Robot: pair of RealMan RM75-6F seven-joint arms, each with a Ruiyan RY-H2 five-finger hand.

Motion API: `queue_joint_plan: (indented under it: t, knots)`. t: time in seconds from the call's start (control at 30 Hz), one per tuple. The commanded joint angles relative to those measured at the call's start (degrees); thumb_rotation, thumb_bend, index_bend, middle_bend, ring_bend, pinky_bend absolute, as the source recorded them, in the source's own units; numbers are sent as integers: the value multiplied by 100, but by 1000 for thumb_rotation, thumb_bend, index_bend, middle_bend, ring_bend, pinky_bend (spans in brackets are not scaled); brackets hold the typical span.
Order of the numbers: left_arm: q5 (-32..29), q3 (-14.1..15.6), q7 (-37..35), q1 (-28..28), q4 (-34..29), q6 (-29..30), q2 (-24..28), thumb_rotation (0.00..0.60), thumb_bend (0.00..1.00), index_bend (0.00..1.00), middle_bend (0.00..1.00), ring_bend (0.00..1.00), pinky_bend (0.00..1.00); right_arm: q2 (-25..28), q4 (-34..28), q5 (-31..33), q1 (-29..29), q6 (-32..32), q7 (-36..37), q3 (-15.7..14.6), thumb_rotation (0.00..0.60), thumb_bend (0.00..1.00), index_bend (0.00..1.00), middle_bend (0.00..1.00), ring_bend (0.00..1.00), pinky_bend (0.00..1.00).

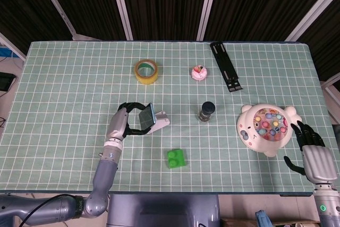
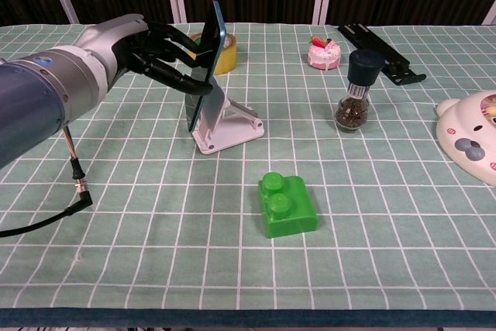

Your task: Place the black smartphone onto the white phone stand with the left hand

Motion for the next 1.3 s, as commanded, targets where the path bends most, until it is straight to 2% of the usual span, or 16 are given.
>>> queue_joint_plan:
  t: [0.03, 0.6, 1.3]
  knots:
    - [-130, -91, -165, 32, -12, -97, 17, 600, 213, 568, 613, 124, 0, 0, -1, 0, 0, -1, 1, 0, 600, 363, 60, 0, 0, 151]
    - [-229, -77, -635, 5, 379, -457, 27, 600, 213, 564, 612, 124, 0, 2, -1, -3, 1, -3, 17, -2, 600, 363, 60, 0, 0, 151]
    - [-386, -80, -1123, 21, 494, -758, 71, 600, 213, 560, 612, 124, 0, 3, 3, -8, 2, -2, 35, -3, 600, 363, 60, 0, 0, 151]
